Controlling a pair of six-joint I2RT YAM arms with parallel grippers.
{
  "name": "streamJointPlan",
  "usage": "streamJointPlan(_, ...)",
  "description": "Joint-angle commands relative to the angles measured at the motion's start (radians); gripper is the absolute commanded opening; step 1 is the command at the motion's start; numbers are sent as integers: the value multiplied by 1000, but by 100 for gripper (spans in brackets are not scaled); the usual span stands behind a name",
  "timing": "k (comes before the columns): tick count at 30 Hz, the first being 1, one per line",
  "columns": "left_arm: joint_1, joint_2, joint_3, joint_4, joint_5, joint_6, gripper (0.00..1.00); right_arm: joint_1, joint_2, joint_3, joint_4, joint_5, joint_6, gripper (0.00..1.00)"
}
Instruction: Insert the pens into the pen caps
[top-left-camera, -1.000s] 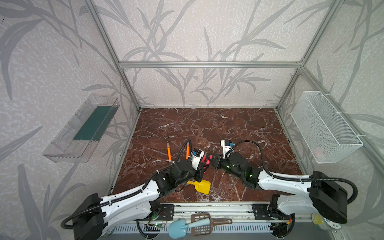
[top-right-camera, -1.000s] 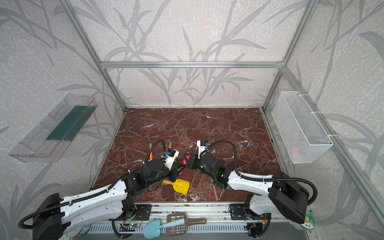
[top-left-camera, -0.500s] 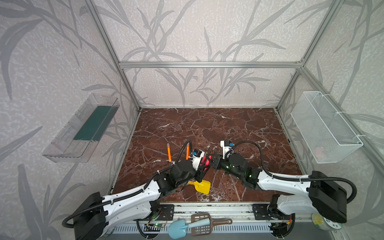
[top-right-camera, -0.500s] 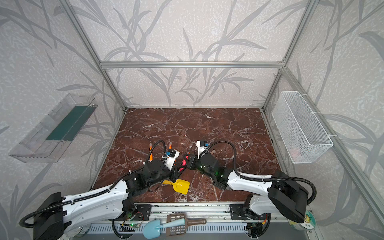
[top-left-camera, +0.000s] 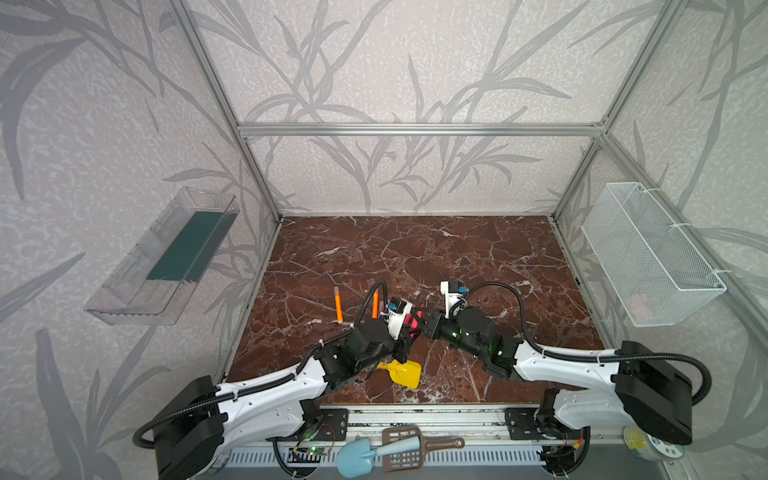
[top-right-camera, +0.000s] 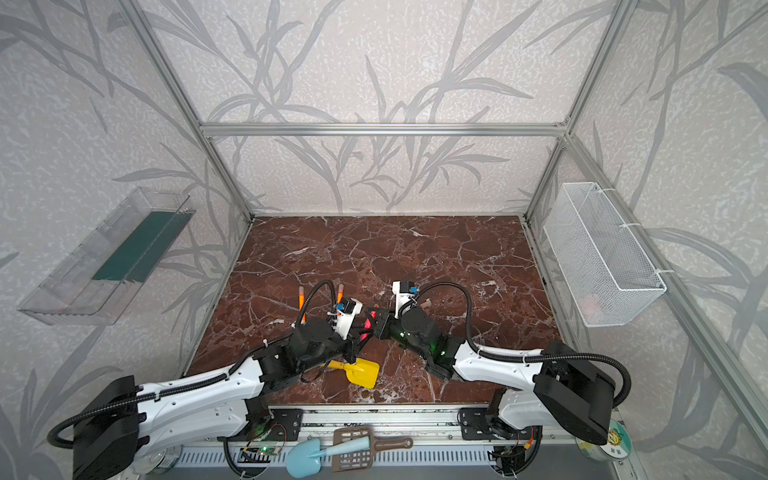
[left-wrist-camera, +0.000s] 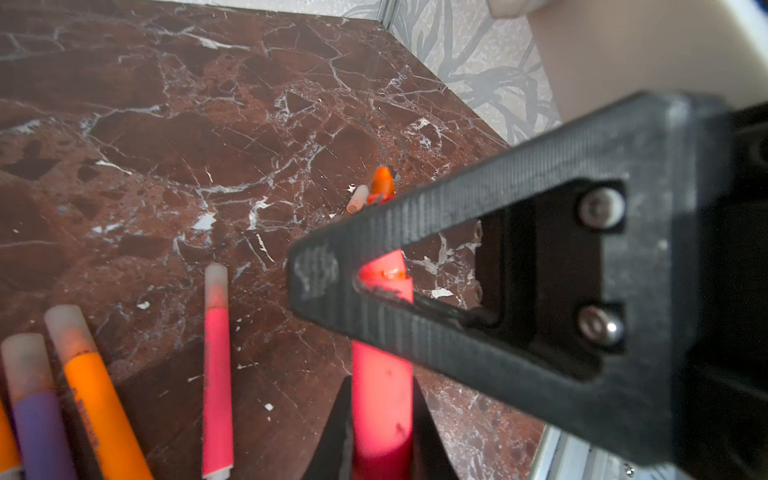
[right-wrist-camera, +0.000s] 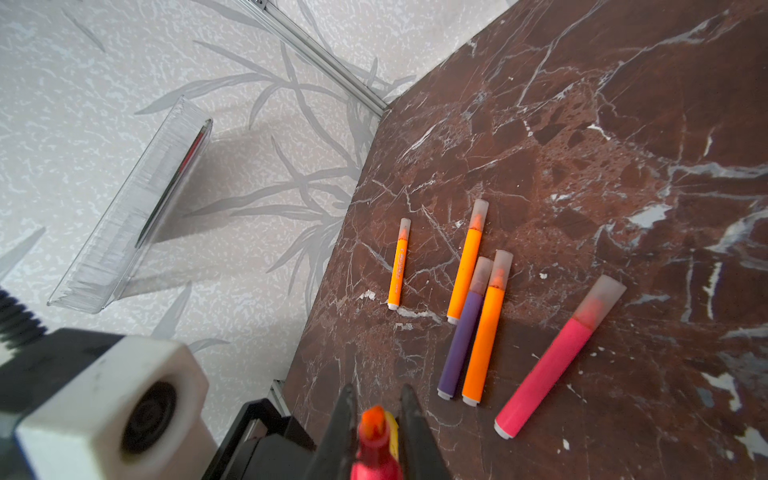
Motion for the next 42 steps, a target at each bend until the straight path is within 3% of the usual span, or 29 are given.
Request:
streamJointPlan(1,-3,-3,-36,86,-69,-7,0,8,-13,-15,-4,35,-5,34)
streamJointPlan(4,1,-3,-27,66,-175,-11,0,8,-67,-21,-107,98,-38,59)
streamJointPlan(6,28,13,-8,64,-240,-21,0,7,-131,-37,-211,179,-65,69)
streamJointPlan(8,92,42,17,77,-203,-36,0,-15,-201,-37,-369,266,-81,73)
streamJointPlan(11,146,78,10,131,-164,-84,0,-88,-260,-27,-562,319,-106,73)
streamJointPlan(15,117,120,-60,282,-14,35,0,-242,-178,41,-725,246,-158,70)
streamJointPlan(20,105,97,-94,269,-47,97,0,-351,24,139,-778,216,-191,67)
streamJointPlan(31,105,-36,-160,255,-75,104,0,-398,356,386,-894,276,-211,65)
streamJointPlan(42,105,-77,-174,246,-93,103,0,-414,443,425,-921,307,-205,64)
